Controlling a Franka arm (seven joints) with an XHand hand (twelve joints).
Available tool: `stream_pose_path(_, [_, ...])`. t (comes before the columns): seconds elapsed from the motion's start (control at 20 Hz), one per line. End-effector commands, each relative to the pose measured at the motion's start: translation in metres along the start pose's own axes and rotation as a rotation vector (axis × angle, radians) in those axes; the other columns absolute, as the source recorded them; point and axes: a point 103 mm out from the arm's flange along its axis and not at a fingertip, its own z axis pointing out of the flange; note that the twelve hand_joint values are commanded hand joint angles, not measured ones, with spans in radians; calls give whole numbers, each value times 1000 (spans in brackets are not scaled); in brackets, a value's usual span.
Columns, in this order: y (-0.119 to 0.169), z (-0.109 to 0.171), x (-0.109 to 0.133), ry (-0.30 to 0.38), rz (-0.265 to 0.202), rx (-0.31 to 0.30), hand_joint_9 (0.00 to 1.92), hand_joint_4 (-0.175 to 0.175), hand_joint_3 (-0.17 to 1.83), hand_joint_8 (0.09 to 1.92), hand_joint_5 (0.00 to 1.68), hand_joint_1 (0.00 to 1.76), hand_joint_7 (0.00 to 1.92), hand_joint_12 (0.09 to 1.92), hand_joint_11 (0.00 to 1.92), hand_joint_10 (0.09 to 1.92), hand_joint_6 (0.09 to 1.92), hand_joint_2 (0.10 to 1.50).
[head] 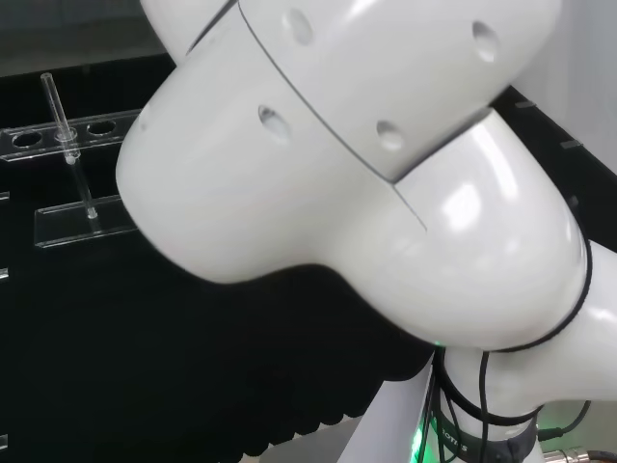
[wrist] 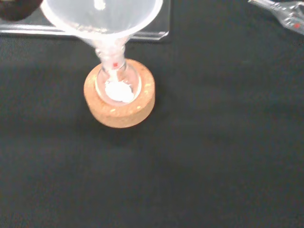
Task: Remove the funnel from the round-bottom flask.
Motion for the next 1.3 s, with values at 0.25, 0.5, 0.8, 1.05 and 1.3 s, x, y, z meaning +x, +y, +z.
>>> stream_pose_path(0.25, [28,1,36,-20,-74,70,18,-19,265,293,38,546,0,1538,142,858,87,656])
stream_pose_path(0.5, [33,9,35,-37,-99,60,12,-23,248,268,30,565,0,1547,153,874,87,651])
stream_pose_path(0.8, [38,16,34,-50,-102,62,92,-33,231,426,84,622,0,1532,203,877,87,655])
stream_pose_path(1.05, [43,22,33,-52,-106,68,123,-33,227,478,98,636,0,1520,216,870,87,659])
stream_pose_path(1.3, [47,28,31,-65,-102,72,155,-32,226,528,111,640,0,1512,223,861,87,663])
